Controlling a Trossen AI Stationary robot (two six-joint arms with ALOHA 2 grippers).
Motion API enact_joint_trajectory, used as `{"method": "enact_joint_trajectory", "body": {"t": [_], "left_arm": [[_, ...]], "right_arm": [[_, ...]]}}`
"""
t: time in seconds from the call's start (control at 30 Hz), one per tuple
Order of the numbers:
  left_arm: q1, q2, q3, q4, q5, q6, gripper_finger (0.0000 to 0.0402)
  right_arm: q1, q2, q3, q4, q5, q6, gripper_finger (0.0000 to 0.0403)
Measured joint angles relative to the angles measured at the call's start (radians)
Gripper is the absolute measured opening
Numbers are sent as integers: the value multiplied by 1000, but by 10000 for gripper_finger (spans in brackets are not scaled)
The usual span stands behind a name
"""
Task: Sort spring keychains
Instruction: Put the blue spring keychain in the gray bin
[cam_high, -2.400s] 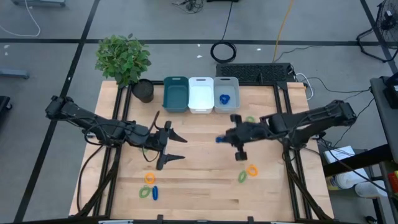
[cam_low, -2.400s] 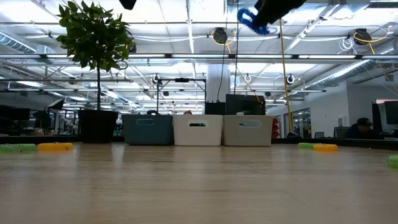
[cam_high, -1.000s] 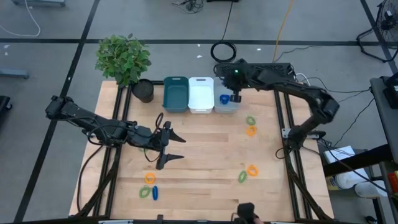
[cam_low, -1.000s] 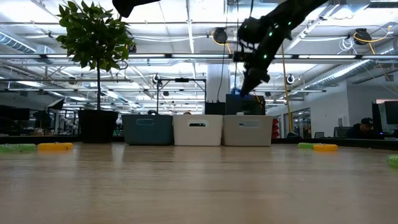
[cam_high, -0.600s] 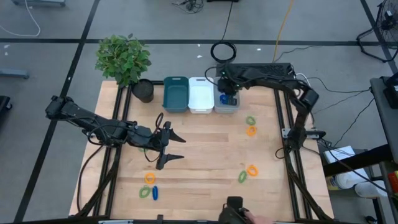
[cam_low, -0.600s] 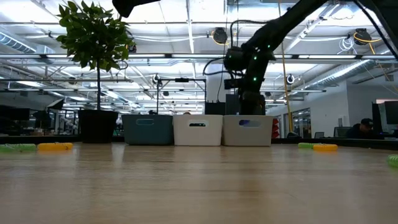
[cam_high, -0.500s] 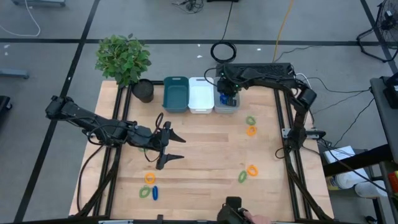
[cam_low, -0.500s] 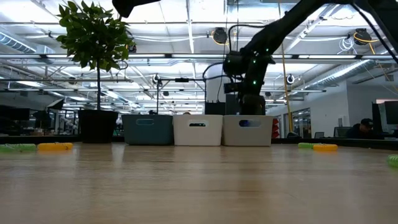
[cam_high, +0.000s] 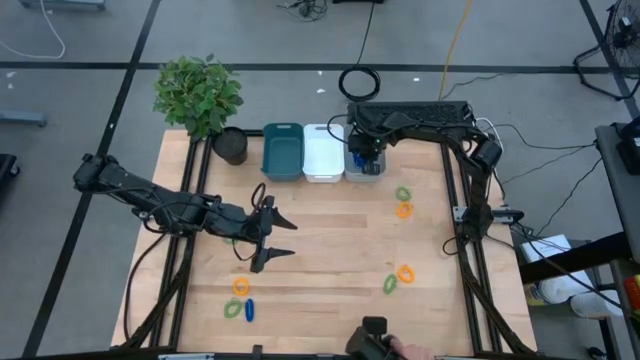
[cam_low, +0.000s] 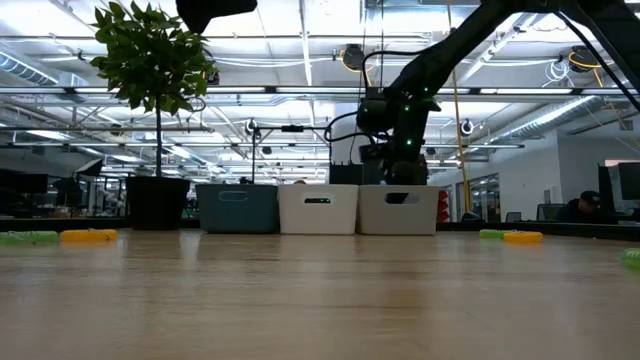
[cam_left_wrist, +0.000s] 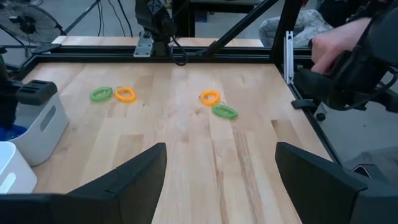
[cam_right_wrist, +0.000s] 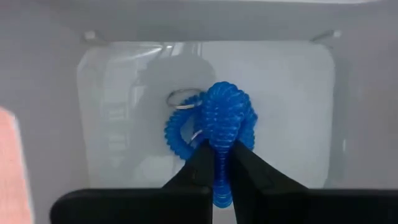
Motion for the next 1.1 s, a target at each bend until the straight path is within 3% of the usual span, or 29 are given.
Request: {"method": "enact_joint_trajectory", "body": {"t": [0.17,0.47,0.63,0.8,1.1], "left_arm": [[0,0,0,-1,0,0,310],[12,0,0,-3,0,-15,310],[14,0,0,-5,0,-16,310],[14,0,0,-5,0,-16,310],[14,0,0,-4,0,-6,310]], "right_arm": [[15,0,0,17,88,4,58],[22,-6,0,46,91,11,196],[26,-14,0,54,130,11,251],[51,-73,-1,52,167,13,277],[164,-237,-1,73,165,107,275]]}}
